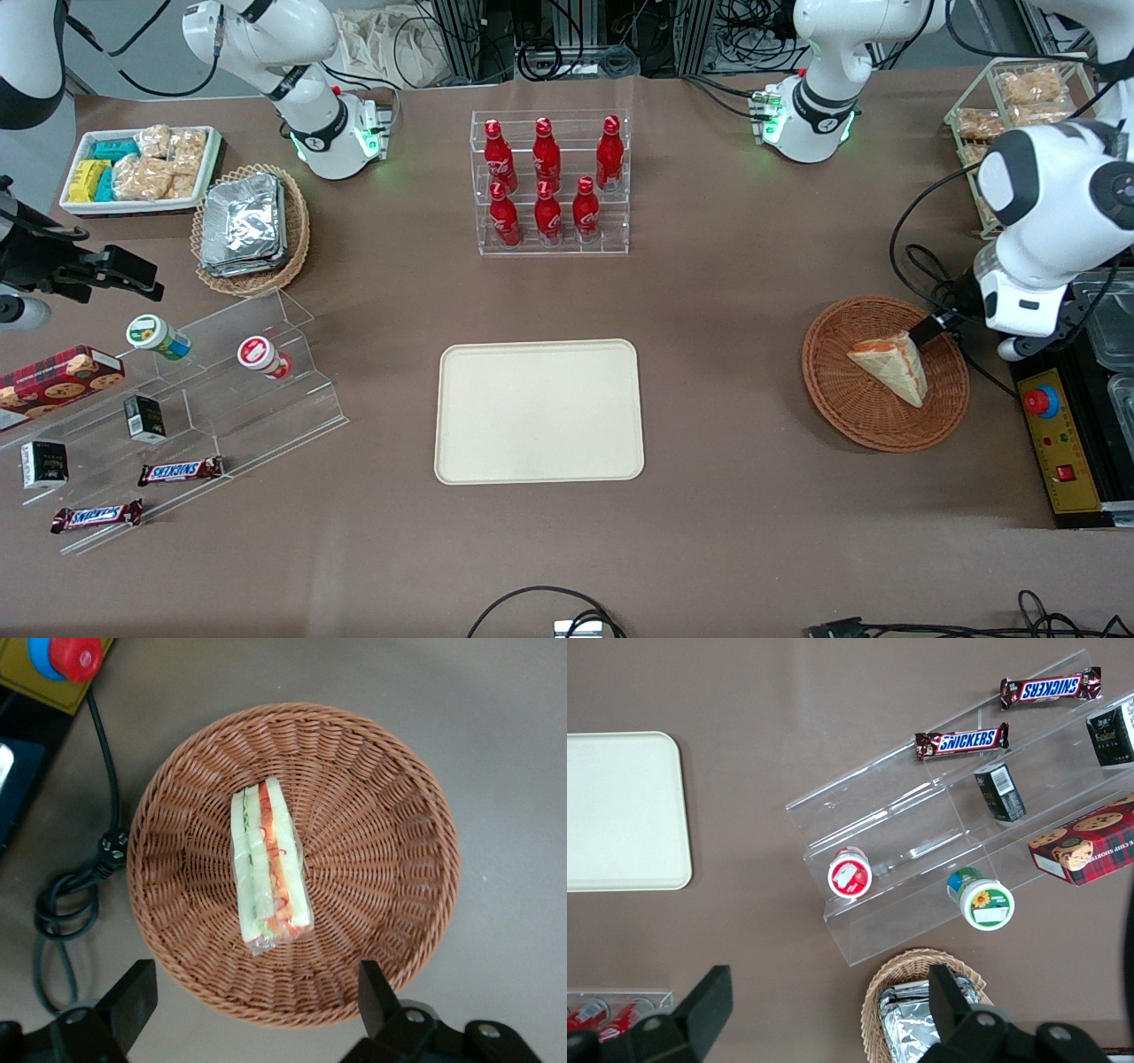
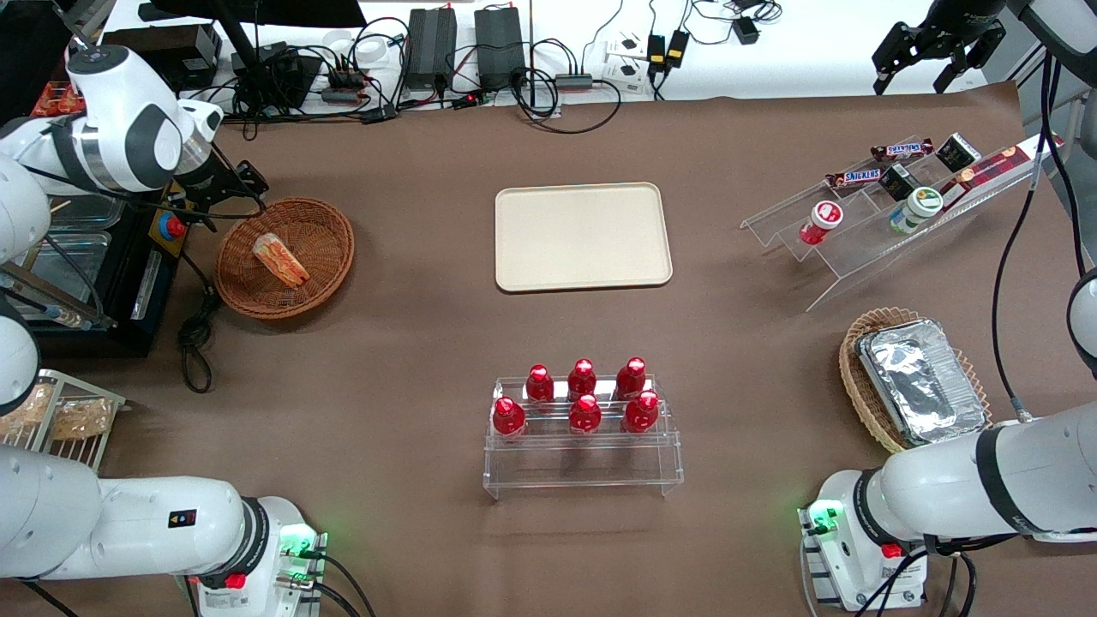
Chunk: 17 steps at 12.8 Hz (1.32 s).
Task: Place sandwich from basket to tray
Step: 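Lower the left gripper onto the wrapped sandwich and close on it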
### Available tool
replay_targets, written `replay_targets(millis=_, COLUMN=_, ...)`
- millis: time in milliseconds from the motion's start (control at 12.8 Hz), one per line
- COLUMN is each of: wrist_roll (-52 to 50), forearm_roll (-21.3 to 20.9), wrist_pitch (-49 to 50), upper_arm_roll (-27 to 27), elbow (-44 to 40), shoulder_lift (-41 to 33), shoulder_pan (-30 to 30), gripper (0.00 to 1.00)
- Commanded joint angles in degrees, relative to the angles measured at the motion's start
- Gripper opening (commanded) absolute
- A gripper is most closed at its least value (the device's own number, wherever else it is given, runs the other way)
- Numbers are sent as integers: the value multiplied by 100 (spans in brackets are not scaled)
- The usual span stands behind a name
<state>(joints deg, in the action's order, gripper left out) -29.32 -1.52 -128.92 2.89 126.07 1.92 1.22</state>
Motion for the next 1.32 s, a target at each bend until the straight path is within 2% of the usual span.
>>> replay_targets(millis=0, wrist_roll=-346, forearm_roll=-85, wrist_pitch=-255, upper_arm_roll=-34, elbow=-3, shoulder_lift=168, shoulder_pan=19, gripper=100)
replay_targets(millis=468, wrist_roll=-768, forearm_roll=-85, wrist_pitch=-1256, upper_arm_roll=-25, elbow=418, shoulder_lift=520, shoulder_pan=19, gripper=100)
replay_targets(millis=1247, wrist_roll=-1190, forearm_roll=-85, wrist_pitch=-2189, upper_arm_roll=-34, elbow=629, shoulder_lift=1109, shoulder_pan=1, gripper=100)
